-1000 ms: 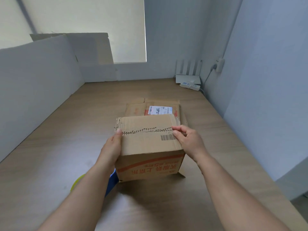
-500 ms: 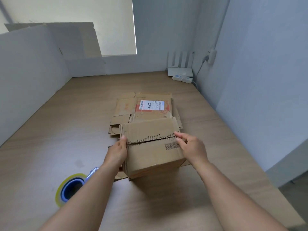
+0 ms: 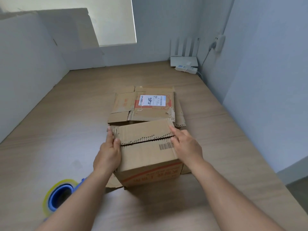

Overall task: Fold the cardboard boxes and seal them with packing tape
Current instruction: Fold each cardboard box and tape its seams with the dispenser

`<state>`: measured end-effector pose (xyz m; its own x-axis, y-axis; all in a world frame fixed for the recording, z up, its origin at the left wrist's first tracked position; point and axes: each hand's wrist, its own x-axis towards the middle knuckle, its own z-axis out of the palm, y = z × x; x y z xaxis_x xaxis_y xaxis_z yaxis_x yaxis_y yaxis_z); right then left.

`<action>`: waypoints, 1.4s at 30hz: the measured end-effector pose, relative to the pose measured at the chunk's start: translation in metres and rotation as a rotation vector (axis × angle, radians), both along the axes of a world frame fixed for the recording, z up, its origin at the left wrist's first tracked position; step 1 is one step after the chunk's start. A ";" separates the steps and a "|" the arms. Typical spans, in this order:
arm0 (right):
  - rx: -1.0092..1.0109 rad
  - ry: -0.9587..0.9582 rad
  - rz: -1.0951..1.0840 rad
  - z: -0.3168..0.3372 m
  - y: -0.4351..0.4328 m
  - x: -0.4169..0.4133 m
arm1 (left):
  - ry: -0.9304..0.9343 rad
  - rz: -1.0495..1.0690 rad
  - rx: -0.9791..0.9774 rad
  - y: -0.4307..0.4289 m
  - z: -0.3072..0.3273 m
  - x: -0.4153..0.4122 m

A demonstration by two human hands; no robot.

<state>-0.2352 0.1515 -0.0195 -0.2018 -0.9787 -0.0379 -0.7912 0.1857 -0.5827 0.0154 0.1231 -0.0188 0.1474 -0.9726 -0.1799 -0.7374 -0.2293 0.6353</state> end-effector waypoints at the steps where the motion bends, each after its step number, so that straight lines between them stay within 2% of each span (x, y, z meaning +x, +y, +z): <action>1: 0.009 0.006 0.029 -0.001 -0.001 -0.001 | -0.007 -0.051 -0.033 0.001 0.001 0.002; 5: 0.000 -0.096 0.084 -0.003 -0.005 -0.006 | 0.046 -0.244 -0.007 0.019 0.000 0.011; 11: 0.055 -0.269 0.165 0.002 -0.006 -0.005 | -0.016 -0.157 -0.015 0.025 0.003 0.010; 14: 0.082 -0.317 0.167 0.004 -0.007 -0.004 | -0.050 -0.196 -0.009 0.024 0.005 0.009; 16: 0.094 -0.341 0.148 0.008 -0.007 -0.002 | 0.088 -0.250 -0.002 0.029 0.009 0.017; 18: 0.107 -0.357 0.133 0.010 -0.006 0.000 | 0.240 -0.214 -0.035 0.038 0.010 0.037; 19: 0.111 -0.363 0.128 0.010 -0.006 0.001 | 0.216 -0.155 -0.076 0.043 0.008 0.051; 21: 0.104 -0.386 0.115 0.011 -0.005 0.003 | -0.031 -0.005 -0.103 0.053 -0.003 0.085; 24: 0.088 -0.397 0.112 0.011 -0.004 0.004 | -0.434 0.037 0.138 0.071 -0.022 0.122; 26: 0.088 -0.383 0.110 0.011 -0.003 0.004 | -0.586 -0.062 0.338 0.079 -0.037 0.132; 28: 0.092 -0.364 0.106 0.011 -0.002 0.004 | -0.642 -0.114 0.420 0.080 -0.050 0.136; 34: 0.088 -0.357 0.106 0.012 -0.004 0.003 | -0.484 -0.051 0.338 0.073 -0.056 0.144; 36: 0.088 -0.358 0.107 0.012 -0.004 0.003 | -0.378 -0.040 0.280 0.070 -0.045 0.150; 39: 0.089 -0.365 0.122 0.011 -0.004 0.001 | -0.173 0.029 0.105 0.052 0.002 0.144; 42: 0.084 -0.375 0.136 0.010 -0.004 0.001 | -0.002 -0.011 -0.086 0.032 0.064 0.111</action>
<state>-0.2346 0.1471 -0.0097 -0.0276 -0.9858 -0.1656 -0.5474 0.1535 -0.8227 0.1265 0.1549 0.0450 0.1365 -0.9861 -0.0950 -0.7410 -0.1653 0.6509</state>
